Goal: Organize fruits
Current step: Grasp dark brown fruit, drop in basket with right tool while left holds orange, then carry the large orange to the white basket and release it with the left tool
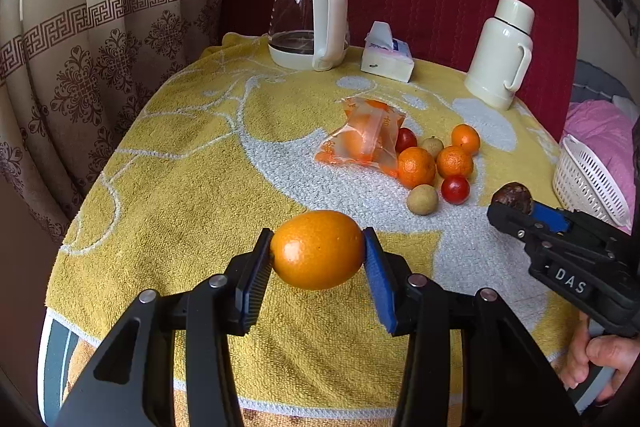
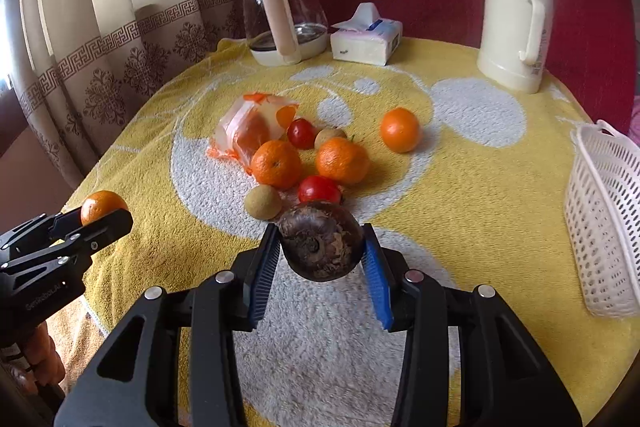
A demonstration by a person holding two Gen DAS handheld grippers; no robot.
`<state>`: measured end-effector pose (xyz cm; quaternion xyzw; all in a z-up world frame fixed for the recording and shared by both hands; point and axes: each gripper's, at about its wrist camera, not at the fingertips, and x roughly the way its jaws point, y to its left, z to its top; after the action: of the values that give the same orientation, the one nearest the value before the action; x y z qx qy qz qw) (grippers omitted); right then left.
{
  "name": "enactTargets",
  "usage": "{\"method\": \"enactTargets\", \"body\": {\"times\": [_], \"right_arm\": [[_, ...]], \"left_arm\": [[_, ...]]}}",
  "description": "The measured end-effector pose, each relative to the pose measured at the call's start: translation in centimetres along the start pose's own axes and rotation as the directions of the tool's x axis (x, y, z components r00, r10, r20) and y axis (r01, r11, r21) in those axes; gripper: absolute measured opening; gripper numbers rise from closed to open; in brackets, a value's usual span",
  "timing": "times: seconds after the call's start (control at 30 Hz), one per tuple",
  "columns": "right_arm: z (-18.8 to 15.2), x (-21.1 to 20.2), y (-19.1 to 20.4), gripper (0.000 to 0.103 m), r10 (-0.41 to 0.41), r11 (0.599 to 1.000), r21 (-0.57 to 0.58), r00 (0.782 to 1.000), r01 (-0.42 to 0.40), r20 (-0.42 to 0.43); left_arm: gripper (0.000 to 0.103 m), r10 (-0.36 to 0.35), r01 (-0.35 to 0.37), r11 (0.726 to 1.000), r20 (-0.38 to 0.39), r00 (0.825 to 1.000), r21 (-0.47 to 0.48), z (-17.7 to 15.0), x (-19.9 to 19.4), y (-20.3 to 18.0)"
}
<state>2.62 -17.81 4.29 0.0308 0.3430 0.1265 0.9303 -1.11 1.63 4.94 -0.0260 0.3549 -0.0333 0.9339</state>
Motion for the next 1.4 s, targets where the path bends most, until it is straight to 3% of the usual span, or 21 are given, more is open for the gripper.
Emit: {"method": "enactTargets", "body": {"times": [0.3, 0.53, 0.87, 1.03, 1.13, 1.2, 1.4], "right_arm": [[1.2, -5.6, -5.8, 0.042, -0.08, 0.991, 0.123, 0.985, 0.061, 0.155], [1.6, -9.3, -10.8, 0.042, -0.221, 0.967, 0.181, 0.948, 0.181, 0.231], [0.4, -10.7, -18.4, 0.042, -0.366, 0.906, 0.3, 0.909, 0.3, 0.198], [-0.4, -9.8, -20.9, 0.042, -0.372, 0.886, 0.349, 0.917, 0.305, 0.144], [-0.8, -9.8, -21.2, 0.05, -0.367, 0.881, 0.375, 0.917, 0.29, 0.153], [-0.9, -10.1, -21.3, 0.068, -0.375, 0.876, 0.388, 0.91, 0.285, 0.178], [-1.1, -11.4, -21.8, 0.068, -0.45, 0.845, 0.422, 0.863, 0.328, 0.231]], "left_arm": [[0.045, 0.006, -0.007, 0.998, 0.026, 1.0, 0.065, 0.8, -0.9, -2.9], [0.045, -0.012, 0.007, 0.994, 0.044, 0.999, 0.108, 1.6, -1.2, -5.6], [0.045, -0.06, 0.051, 0.985, 0.05, 0.997, 0.164, 2.2, -1.2, -9.6], [0.045, -0.086, 0.075, 0.978, 0.049, 0.995, 0.197, 2.7, -1.1, -11.3], [0.045, -0.1, 0.086, 0.974, 0.055, 0.993, 0.211, 3.2, -1.2, -12.2], [0.045, -0.113, 0.098, 0.97, 0.056, 0.992, 0.223, 3.5, -1.3, -12.9], [0.045, -0.189, 0.171, 0.947, 0.04, 0.981, 0.272, 4.3, -1.2, -16.1]]}}
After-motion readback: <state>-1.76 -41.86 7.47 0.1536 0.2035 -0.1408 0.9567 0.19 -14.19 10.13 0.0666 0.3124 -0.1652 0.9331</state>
